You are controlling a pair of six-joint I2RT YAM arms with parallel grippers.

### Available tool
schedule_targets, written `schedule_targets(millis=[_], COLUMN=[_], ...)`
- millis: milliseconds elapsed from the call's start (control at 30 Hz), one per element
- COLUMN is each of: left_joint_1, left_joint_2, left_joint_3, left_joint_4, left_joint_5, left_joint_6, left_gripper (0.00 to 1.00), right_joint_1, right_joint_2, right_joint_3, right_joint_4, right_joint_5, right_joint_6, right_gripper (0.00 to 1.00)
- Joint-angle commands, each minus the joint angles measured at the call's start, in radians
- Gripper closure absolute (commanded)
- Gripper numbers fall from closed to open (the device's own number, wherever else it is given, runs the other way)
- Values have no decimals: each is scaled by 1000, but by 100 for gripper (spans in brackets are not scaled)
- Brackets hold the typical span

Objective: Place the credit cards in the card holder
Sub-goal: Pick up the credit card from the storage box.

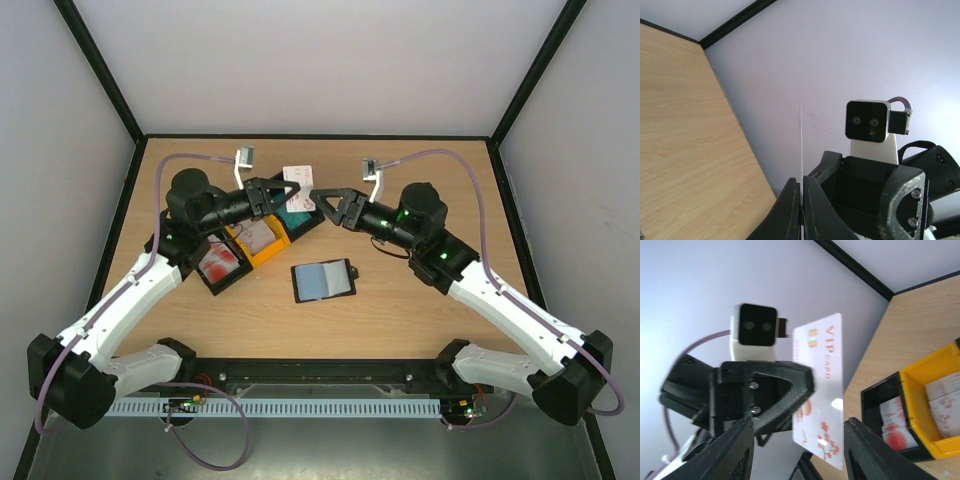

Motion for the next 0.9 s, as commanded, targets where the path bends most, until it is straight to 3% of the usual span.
schedule_targets(millis=[0, 267, 667, 733, 867], left_joint_1=[-13, -80, -107, -107, -105], left_joint_2=[-44, -105, -225, -245, -275], left_joint_3=[-29, -35, -145, -167, -161], left_joint_4=[124, 97, 72, 56, -100], left_joint_5=[41, 9, -54, -68, -141], left_joint_6=[-136, -167, -148, -141, -64], left_gripper=[98, 98, 96, 90, 45], right_joint_1=[2, 2, 1, 1, 0], right_joint_2=[-34, -41, 22, 29, 35], right_joint_3=[15, -4, -67, -76, -71], right_joint_4=[37, 42, 188, 188, 130], right_joint_5=[-35, -116, -274, -278, -218], right_joint_6=[39, 69, 161, 158, 95], right_gripper=[55, 62, 98, 98, 98])
